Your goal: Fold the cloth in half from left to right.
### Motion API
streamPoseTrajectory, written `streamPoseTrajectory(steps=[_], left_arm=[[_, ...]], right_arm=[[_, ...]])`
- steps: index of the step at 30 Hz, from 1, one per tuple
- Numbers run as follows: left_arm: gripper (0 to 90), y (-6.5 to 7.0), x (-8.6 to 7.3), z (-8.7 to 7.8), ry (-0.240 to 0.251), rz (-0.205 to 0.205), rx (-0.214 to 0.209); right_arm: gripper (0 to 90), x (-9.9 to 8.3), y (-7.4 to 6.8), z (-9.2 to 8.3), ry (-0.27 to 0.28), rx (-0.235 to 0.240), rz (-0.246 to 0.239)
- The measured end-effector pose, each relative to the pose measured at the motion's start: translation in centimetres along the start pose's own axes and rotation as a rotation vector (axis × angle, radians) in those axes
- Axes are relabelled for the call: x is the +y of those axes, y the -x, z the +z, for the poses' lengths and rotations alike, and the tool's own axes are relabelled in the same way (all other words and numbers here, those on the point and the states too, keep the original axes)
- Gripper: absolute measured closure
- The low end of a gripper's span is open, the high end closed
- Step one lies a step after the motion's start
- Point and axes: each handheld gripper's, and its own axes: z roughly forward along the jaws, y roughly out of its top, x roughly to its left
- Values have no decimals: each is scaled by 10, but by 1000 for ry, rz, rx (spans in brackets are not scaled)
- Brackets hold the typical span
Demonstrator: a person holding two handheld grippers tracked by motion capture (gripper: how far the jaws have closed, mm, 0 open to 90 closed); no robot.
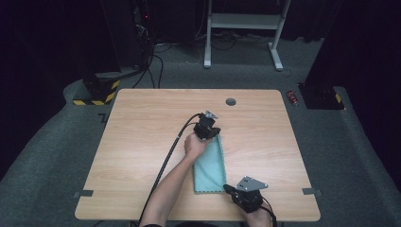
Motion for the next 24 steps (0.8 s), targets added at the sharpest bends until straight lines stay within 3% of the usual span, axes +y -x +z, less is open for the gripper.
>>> streamPoseTrajectory(steps=[7,13,19,24], left_arm=[[890,2,1,3,-9,11,-13],[753,2,1,-3,10,-2,-3],[659,1,-2,-29,61,0,22],[623,0,-16,-52,66,21,40]], right_arm=[[855,-1,2,0,-14,5,8],[789,-2,6,-1,-12,-2,16],[769,6,19,-3,12,-20,27],[801,21,30,6,33,-27,7]])
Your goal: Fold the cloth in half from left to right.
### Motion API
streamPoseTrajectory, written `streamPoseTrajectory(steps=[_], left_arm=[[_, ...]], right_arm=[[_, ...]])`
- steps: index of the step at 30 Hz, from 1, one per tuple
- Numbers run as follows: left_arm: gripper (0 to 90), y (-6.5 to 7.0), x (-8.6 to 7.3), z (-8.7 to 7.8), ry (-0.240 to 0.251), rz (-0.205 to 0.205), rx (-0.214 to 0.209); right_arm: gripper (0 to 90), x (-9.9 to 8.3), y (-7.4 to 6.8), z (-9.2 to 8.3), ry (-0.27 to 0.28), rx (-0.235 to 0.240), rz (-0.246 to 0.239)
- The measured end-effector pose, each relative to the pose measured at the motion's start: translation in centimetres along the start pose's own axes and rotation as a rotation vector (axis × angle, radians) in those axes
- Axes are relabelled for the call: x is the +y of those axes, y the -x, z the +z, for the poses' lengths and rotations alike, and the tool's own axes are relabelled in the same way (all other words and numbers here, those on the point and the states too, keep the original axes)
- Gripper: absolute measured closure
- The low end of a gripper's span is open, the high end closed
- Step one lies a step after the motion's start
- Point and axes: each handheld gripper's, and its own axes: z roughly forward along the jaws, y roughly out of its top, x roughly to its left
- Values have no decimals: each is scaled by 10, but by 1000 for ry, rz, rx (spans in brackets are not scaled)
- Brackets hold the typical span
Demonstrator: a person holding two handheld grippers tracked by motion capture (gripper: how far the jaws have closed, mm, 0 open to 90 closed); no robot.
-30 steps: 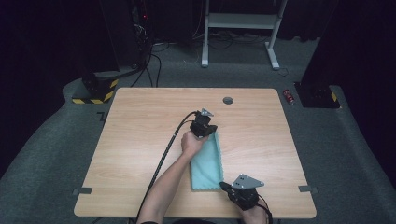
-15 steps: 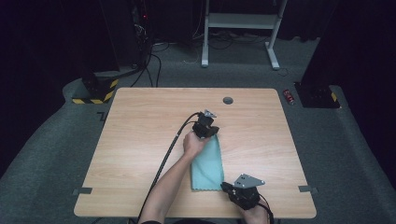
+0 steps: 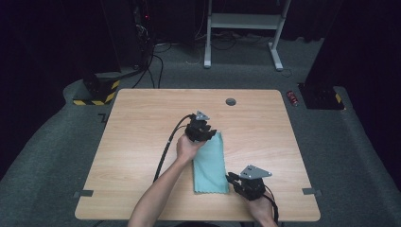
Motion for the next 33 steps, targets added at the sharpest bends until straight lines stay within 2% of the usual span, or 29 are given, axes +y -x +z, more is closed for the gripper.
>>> streamPoseTrajectory(steps=[5,11,18,23,25,27,30,33], left_arm=[[607,2,-18,-17,-7,13,10],[594,6,-37,-24,-31,65,57],[596,5,-40,-20,-17,37,46],[597,3,-41,-11,-25,28,70],[597,1,-42,-9,-31,23,83],[599,-1,-42,-9,-38,24,102],[599,-4,-43,-9,-41,28,128],[602,-9,-44,-10,-41,18,144]], right_arm=[[803,21,9,21,-22,0,-31],[790,44,29,49,-57,-14,-11],[772,64,57,75,-69,-73,31],[767,69,74,88,-99,-133,61],[767,71,81,91,-112,-140,91],[773,74,85,94,-120,-145,95],[801,75,88,97,-100,-145,107],[811,71,89,103,-123,-142,109]])
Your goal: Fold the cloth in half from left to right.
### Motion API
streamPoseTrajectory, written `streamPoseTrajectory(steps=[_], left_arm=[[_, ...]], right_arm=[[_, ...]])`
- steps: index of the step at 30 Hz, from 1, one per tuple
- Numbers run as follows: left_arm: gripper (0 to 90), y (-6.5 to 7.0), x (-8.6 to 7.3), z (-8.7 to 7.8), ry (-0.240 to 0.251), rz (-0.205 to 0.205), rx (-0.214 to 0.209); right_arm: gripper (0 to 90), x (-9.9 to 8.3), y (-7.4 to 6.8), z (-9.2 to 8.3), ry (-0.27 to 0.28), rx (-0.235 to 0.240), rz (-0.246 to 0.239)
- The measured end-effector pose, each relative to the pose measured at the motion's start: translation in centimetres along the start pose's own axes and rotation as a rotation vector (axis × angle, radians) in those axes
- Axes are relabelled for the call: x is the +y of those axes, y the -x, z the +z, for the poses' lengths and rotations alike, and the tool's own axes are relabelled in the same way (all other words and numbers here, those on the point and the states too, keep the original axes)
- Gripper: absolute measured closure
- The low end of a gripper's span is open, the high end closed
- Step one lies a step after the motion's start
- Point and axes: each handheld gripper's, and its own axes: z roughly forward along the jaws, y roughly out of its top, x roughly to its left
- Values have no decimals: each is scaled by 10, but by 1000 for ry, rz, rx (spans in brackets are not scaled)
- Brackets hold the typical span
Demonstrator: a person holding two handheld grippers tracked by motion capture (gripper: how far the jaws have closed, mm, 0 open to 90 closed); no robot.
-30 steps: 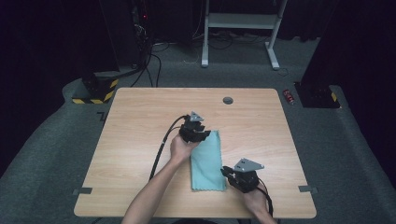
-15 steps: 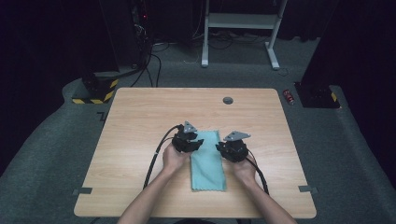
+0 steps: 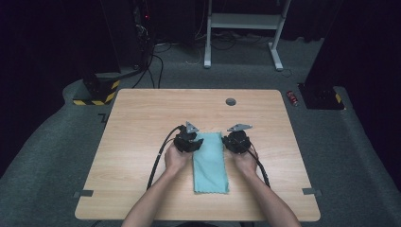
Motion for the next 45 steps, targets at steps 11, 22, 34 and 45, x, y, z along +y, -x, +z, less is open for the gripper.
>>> streamPoseTrajectory(steps=[11,22,34,45], left_arm=[[619,-9,-3,0,-15,-25,27],[606,-16,-4,-2,-8,-53,51],[616,-23,-9,-1,-44,-62,96],[598,-15,-3,-10,23,-41,41]], right_arm=[[782,1,4,3,-3,13,29],[758,15,1,15,-59,2,25],[900,28,1,24,-72,-22,-7],[738,28,5,19,-47,-37,21]])
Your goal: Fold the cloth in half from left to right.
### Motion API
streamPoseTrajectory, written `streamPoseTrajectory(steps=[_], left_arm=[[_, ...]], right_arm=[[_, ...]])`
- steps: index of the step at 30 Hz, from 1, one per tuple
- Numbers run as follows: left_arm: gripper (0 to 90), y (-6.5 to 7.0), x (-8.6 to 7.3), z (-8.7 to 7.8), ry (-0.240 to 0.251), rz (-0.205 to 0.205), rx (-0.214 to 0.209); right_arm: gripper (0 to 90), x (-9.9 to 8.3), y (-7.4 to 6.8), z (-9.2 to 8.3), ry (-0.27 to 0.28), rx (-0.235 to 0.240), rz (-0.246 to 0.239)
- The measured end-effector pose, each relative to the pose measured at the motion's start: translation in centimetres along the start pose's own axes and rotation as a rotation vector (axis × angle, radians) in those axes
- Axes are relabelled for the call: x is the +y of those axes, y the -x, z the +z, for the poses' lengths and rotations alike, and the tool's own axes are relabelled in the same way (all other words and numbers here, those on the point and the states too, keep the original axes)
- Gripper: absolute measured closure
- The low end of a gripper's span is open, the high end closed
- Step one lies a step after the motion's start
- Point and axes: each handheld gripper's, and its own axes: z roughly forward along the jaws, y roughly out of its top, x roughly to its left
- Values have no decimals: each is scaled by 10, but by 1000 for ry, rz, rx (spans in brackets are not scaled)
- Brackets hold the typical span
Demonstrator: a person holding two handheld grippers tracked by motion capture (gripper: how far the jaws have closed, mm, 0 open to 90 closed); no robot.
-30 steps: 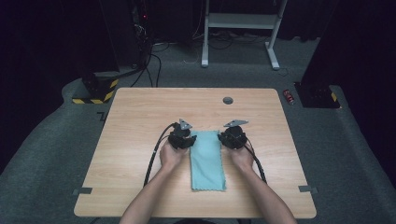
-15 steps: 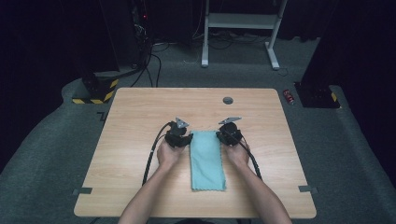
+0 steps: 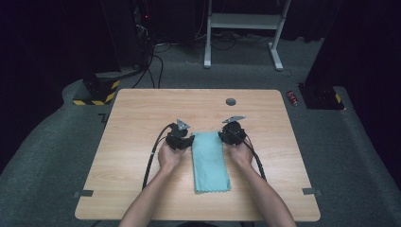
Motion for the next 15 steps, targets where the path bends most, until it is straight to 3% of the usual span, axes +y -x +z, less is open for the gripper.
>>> streamPoseTrajectory(steps=[3,6,9,13,15], left_arm=[[596,9,0,2,-3,18,-75],[594,15,-4,6,-43,54,-78],[593,11,-8,7,-74,57,-67],[584,3,-13,-2,-58,22,-47],[578,4,-16,-11,-30,10,-78]], right_arm=[[808,0,-4,-5,20,17,-38],[865,-6,-13,-6,30,59,-87],[867,-14,-14,0,-7,68,-90],[832,-19,-11,-4,18,88,-59],[831,-19,-12,-8,34,102,-60]])
